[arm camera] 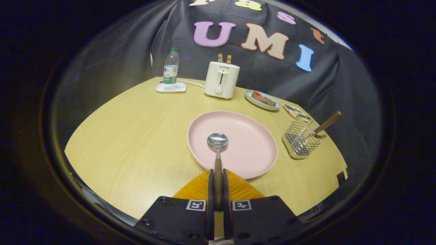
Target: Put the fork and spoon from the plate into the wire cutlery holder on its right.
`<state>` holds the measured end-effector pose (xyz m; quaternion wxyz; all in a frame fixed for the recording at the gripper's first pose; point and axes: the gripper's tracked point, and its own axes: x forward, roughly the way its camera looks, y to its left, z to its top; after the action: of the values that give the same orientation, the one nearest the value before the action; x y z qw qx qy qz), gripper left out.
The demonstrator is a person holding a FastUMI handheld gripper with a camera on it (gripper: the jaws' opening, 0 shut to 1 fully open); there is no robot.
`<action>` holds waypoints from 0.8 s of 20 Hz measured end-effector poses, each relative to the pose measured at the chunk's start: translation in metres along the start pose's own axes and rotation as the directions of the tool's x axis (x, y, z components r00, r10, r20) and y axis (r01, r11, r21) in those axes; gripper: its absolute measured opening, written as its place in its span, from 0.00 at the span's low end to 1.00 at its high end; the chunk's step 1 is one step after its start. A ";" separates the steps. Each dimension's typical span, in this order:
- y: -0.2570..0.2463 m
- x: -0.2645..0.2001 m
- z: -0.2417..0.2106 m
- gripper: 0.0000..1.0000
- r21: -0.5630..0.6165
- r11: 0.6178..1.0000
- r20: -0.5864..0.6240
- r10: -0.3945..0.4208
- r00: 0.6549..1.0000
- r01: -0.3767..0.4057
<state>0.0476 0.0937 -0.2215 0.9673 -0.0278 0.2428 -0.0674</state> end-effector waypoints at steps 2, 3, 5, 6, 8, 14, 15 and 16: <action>0.002 -0.002 0.009 0.14 -0.025 1.000 0.017 0.015 1.000 -0.015; 0.007 -0.002 0.012 0.14 -0.044 0.998 0.017 0.039 0.999 -0.038; 0.008 -0.004 0.014 0.06 -0.103 0.994 0.010 0.044 0.999 -0.042; 0.008 -0.005 0.017 0.06 -0.134 0.990 0.008 0.038 0.999 -0.037; 0.010 -0.010 0.022 0.06 -0.154 0.987 0.007 0.045 0.999 -0.043; 0.000 -0.034 0.055 0.06 -0.101 0.993 -0.004 0.063 0.998 -0.063; -0.003 -0.038 0.061 0.05 -0.084 0.994 -0.008 0.064 0.998 -0.065; -0.008 -0.041 0.069 0.06 -0.066 0.996 -0.013 0.063 0.998 -0.064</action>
<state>0.0431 0.0929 -0.1412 0.9661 -0.0520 0.2512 -0.0286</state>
